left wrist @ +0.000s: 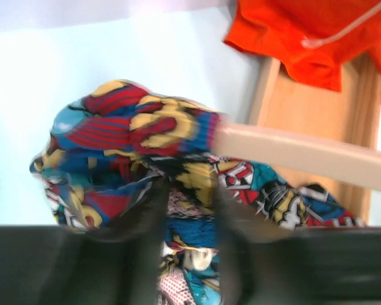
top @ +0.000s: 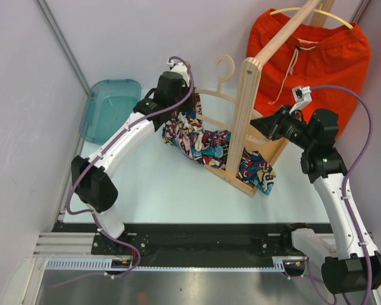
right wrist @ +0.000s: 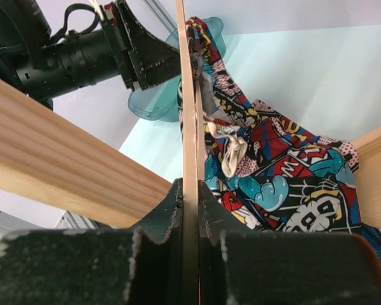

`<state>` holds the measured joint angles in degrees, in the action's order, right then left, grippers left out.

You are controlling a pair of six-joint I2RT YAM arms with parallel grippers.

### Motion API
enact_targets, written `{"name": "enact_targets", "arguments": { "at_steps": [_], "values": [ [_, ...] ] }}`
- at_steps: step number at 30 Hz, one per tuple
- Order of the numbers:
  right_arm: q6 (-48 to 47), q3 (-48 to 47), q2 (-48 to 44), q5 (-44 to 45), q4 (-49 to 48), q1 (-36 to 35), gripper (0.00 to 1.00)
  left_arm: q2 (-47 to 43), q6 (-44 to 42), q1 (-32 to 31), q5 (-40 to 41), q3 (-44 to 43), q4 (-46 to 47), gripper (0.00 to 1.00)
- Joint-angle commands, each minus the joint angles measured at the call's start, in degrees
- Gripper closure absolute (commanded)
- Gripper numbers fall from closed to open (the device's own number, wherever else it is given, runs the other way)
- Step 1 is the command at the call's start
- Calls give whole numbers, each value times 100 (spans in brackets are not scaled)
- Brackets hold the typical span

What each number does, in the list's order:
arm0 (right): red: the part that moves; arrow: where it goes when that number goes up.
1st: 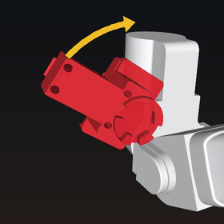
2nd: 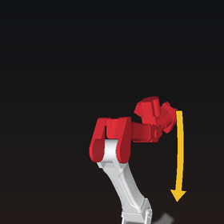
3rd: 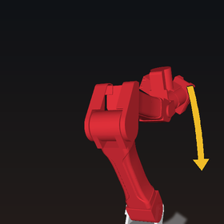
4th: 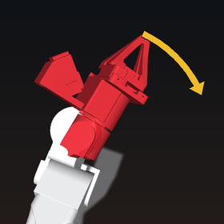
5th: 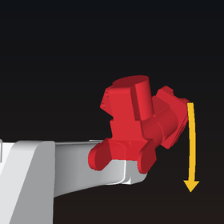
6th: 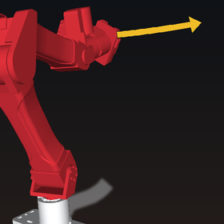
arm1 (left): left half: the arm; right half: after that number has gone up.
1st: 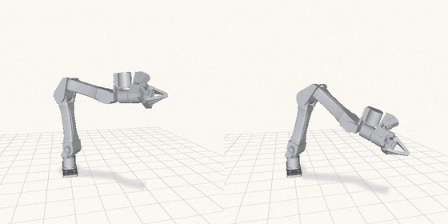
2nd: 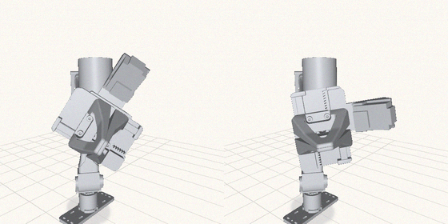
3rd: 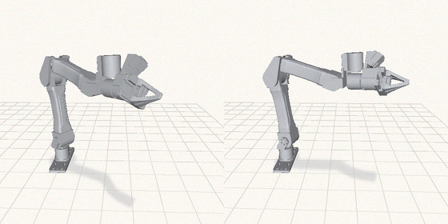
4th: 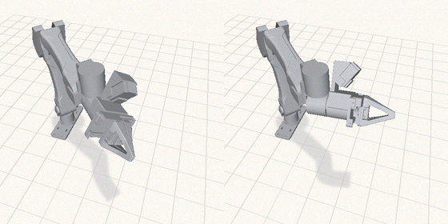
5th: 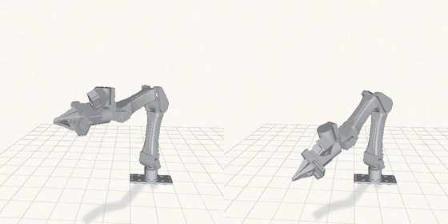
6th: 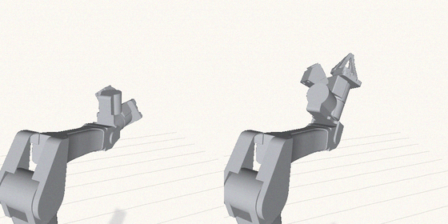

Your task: Remove the shorts from the hanger

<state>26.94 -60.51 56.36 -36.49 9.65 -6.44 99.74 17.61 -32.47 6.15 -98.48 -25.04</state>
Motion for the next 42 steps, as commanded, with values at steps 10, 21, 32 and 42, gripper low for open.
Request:
{"name": "enact_targets", "arguments": {
  "at_steps": [10, 21, 32, 42],
  "values": [
    [-40, -84, -748, 72, 573, 897, 100, -209, -267, 56, 790, -322, -63, 100],
    [83, -224, -1259, 1012, 1364, 1979, 100, -1324, 427, 373, 835, 1188, 236, 100],
    [461, -988, -890, 1153, 935, 2744, 100, -2397, 1016, 417, -289, 2789, 543, 100],
    [1015, -1568, -108, 398, -867, 3184, 100, -3689, 1105, 417, -738, 3932, 693, 100]
  ]
}}
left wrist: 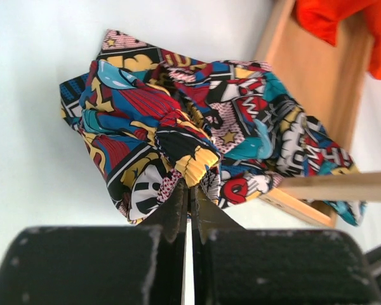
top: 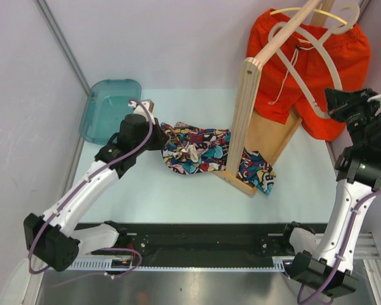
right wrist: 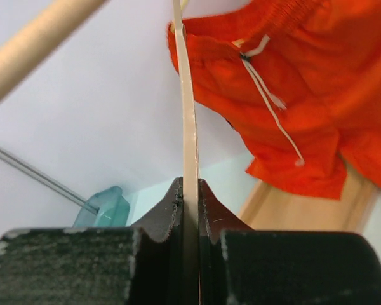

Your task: Remove the shorts from the hanger

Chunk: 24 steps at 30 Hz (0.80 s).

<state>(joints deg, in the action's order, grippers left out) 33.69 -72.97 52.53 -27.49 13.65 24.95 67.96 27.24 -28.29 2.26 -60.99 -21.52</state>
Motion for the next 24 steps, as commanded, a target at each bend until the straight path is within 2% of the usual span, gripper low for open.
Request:
{"name": "enact_targets", "arguments": {
  "at_steps": [1, 5, 10, 15, 19, 24],
  "values": [
    [392, -367, 353, -590, -1320, 36, 100, -591, 132, -1, -367, 219, 333, 100],
    [595, -534, 854, -1152, -2040, 1, 100, -933, -17, -1, -367, 211, 192, 100],
    [340, -683, 1224, -1523, -2288, -201, 100, -1302, -202, -1, -87, -27, -71, 100],
    [314, -815, 1540, -1646, -1902, -245, 100, -1549, -316, -1, 274, -307, -387, 100],
    [-81, -815, 1541, -1497, -1427, -341, 100, -1707, -474, -1, 713, -685, -607, 100],
    [-135, -938, 1821, -1892, -1629, -307, 100, -1769, -676, -1, 951, -1343, -819, 100]
  ]
}}
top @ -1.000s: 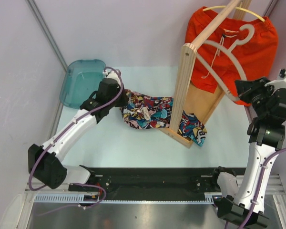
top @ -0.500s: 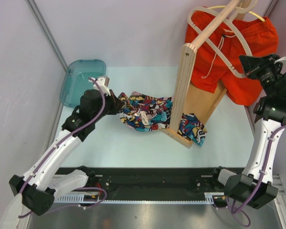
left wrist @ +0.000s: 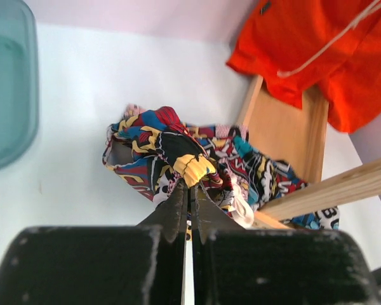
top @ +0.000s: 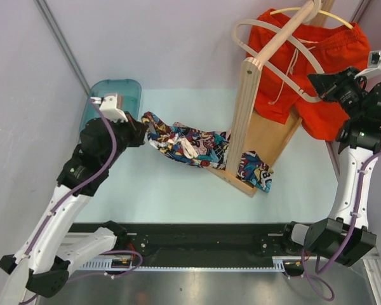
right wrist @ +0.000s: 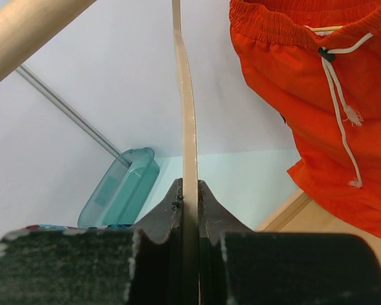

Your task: Remove the shorts from the hanger

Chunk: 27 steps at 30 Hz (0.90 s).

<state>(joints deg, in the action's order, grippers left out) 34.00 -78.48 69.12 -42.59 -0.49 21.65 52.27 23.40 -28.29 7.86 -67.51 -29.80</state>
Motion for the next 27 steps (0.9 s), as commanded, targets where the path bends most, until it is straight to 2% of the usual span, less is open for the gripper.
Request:
{"name": "enact_targets", "arguments": {
  "at_steps": [1, 3, 5, 6, 8, 9, 12, 14, 18, 19, 21, 27],
  "values": [
    [-148, -431, 215, -373, -101, 32, 100, -191, -327, -1, 418, -798, -78, 100],
    [-165, -458, 225, -294, 13, 41, 99, -139, -458, 8, 567, -1176, -201, 100],
    [-227, -458, 172, -75, 426, 24, 82, -103, -633, 8, 856, -1457, -377, 100],
    [-279, -458, 146, 39, 592, -11, 63, -77, -696, -1, 971, -1719, -403, 100],
    [-297, -458, 84, 574, 1251, -90, 49, -42, -880, 8, 1234, -2010, -395, 100],
    [-297, -441, 14, 820, 1514, -256, 38, -15, -933, 8, 1253, -2073, -360, 100],
    [-464, -283, -144, 1699, 2359, -730, 25, 107, -995, 8, 948, -2188, -289, 100],
    [-596, -247, -180, 2157, 2869, -846, 22, 336, -943, 8, 640, -2162, -281, 99],
    [-631, -177, -364, 2711, 3581, -847, 15, 933, -863, -1, -502, -2074, -281, 100],
    [-588, -98, -504, 2973, 3756, -847, 14, 1056, -846, -1, -1044, -2048, -281, 100],
    [-526, 25, -654, 3177, 3881, -838, 12, 1373, -732, -71, -1268, -1838, -219, 100],
    [-535, 666, -1278, 3441, 4092, -934, 9, 2057, -565, -835, -1374, -1037, 343, 100]
  ]
}}
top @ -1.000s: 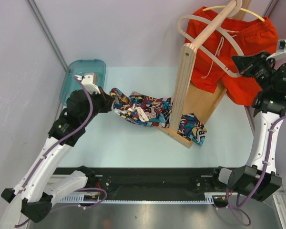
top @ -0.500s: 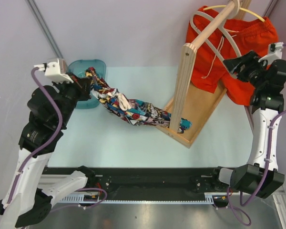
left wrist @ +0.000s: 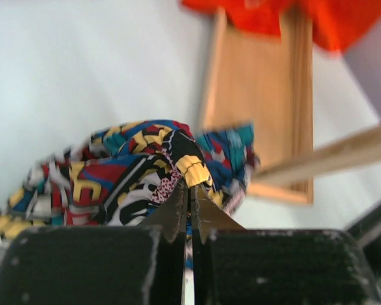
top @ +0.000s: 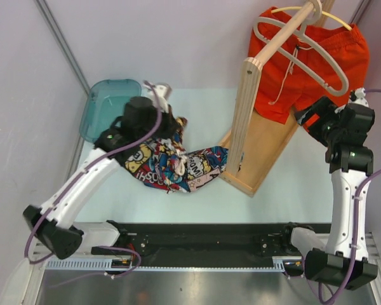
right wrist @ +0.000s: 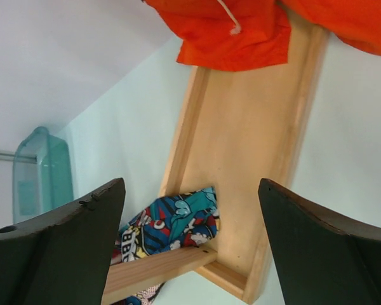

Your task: Remove the shorts from the hanger

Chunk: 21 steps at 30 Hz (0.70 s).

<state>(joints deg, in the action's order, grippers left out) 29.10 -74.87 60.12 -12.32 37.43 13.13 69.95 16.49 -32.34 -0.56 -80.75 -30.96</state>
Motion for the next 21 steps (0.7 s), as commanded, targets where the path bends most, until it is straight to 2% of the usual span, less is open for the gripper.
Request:
{"name": "enact_targets", "arguments": {
  "at_steps": [1, 2, 3, 4, 5, 6, 7, 8, 9, 11, 16, 19, 21],
  "values": [
    [-36, 411, -439, 449, 326, -117, 9, 421, 118, -597, -524, 323, 390, 100],
    [-28, 673, -579, 449, 318, -169, 9, 571, 109, -668, -376, 280, 285, 100],
    [-19, 823, -632, 415, 274, -187, 9, 790, 100, -730, -349, 270, 153, 95],
    [-27, 964, -685, 388, 256, -214, 9, 835, 100, -765, -331, 288, -14, 87],
    [-36, 1131, -755, 362, 230, -231, 9, 792, 100, -765, -314, 540, 11, 74],
    [-54, 1376, -756, 335, 238, -275, 9, 713, 109, -774, -270, 752, 107, 52],
    [-89, 1509, -765, 335, 247, -284, 9, 365, 152, -774, -235, 989, 369, 43],
    [-115, 1624, -765, 326, 247, -302, 9, 178, 170, -774, -226, 1504, 545, 18],
    [-133, 1842, -747, 265, 221, -337, 9, -6, 179, -774, -234, 1727, 652, 4],
    [-159, 2037, -747, 169, 142, -381, 9, -359, 162, -818, -235, 2175, 706, 0],
    [-133, 2371, -730, -122, -130, -626, 9, -553, -111, -1467, 846, 2608, 477, 0],
    [-116, 2424, -721, -139, -122, -715, 9, -229, -242, -1906, 1275, 2696, 504, 0],
    [-107, 2451, -738, -218, -148, -741, 9, 368, -304, -1995, 1356, 2504, 329, 0]
  ]
}}
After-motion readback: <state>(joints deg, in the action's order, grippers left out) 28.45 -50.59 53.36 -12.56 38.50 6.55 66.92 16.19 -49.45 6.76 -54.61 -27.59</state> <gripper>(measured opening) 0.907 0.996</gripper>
